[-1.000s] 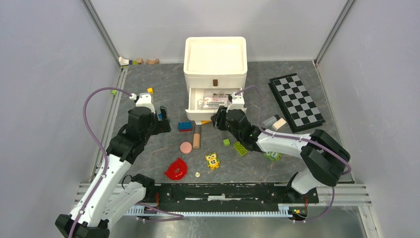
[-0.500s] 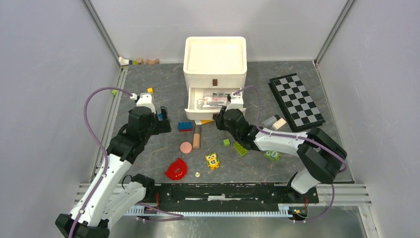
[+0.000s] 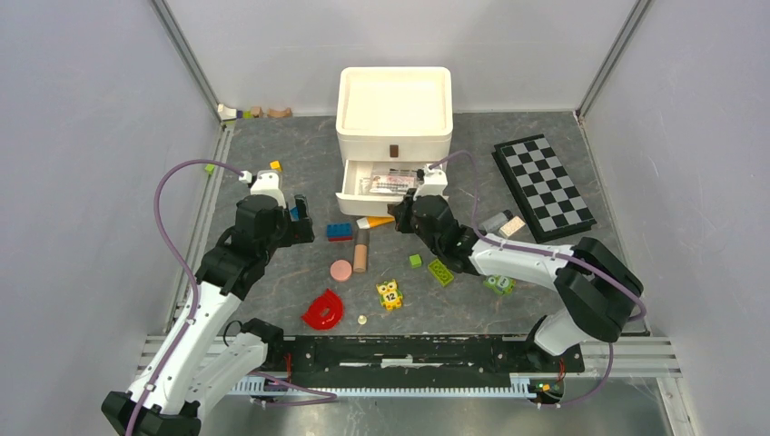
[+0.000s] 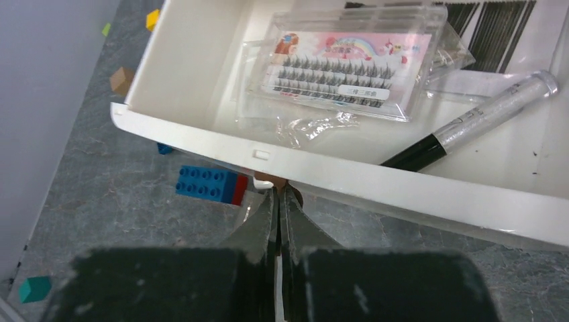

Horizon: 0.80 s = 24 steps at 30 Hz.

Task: Organize the makeup
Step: Close the drawer in the storage box.

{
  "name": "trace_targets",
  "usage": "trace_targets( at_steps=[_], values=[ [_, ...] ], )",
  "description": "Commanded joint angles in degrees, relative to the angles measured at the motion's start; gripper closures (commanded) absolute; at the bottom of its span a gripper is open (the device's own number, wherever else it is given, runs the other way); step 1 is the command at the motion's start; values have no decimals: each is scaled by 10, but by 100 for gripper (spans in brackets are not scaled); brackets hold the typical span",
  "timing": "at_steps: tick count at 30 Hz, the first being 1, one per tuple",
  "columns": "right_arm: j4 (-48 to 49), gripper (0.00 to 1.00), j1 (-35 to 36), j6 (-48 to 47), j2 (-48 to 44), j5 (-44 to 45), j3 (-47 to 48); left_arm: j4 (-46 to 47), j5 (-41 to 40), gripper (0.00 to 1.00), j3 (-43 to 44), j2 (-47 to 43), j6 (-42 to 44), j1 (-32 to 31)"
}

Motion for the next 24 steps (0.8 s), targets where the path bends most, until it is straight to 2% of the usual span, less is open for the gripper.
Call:
trace_targets(
  at_steps=[1, 11, 24],
  values=[
    [48, 100, -3, -11, -36, -2, 45, 26, -1, 0, -1, -2, 11, 3],
    [45, 100, -3, -32, -16, 22, 70, 26, -1, 0, -1, -2, 11, 3],
    [34, 100, -26, -121, 35, 48, 145, 26, 0, 0, -2, 1, 11, 3]
  ],
)
